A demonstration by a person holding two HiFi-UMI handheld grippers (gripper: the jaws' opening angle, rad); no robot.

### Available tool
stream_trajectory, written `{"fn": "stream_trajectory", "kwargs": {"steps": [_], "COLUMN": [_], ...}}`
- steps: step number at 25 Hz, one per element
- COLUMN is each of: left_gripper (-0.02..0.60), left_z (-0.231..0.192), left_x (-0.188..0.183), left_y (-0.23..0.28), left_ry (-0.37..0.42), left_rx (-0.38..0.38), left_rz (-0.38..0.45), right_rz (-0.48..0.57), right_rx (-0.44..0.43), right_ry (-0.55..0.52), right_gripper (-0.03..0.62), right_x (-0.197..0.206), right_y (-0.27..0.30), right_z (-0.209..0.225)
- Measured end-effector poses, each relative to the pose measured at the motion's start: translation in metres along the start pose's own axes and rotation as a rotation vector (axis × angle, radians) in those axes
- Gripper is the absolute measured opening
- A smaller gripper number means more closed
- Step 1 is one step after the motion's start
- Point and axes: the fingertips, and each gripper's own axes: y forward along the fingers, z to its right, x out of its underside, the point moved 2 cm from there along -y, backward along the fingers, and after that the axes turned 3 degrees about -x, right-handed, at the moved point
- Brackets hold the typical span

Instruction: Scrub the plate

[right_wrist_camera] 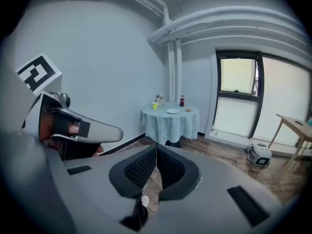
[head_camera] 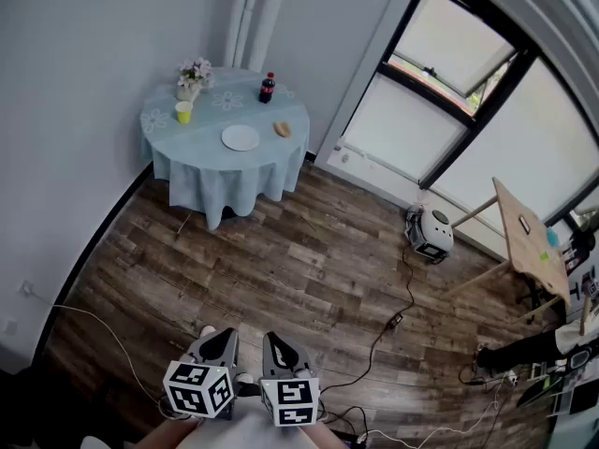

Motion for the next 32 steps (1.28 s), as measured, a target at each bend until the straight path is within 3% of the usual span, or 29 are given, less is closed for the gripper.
{"fn": "stream_trajectory", "kwargs": {"steps": [9, 26, 32], "left_gripper": [0.009, 0.009, 0.009], "left_z": [-0.008, -0.052, -0.066], "left_x": [-0.011, -0.071, -0.103], "left_y": [0.022, 0.081, 0.108], "left_ry": [0.003, 0.019, 0.086], "left_rx": [0.019, 0.052, 0.097], "left_rz": [-0.030, -0.033, -0.038], "right_rz": [-0.003, 0.007, -0.001], "right_rx": [0.014, 0.018, 0.041], "right_ry": [0.070, 0.050, 0.049], "right_gripper": [0.037, 0.037, 0.037], "right_x": [0.001, -0.041, -0.063], "right_y": [0.019, 0.094, 0.129], "right_z": [0.014, 0.024, 0.033]}}
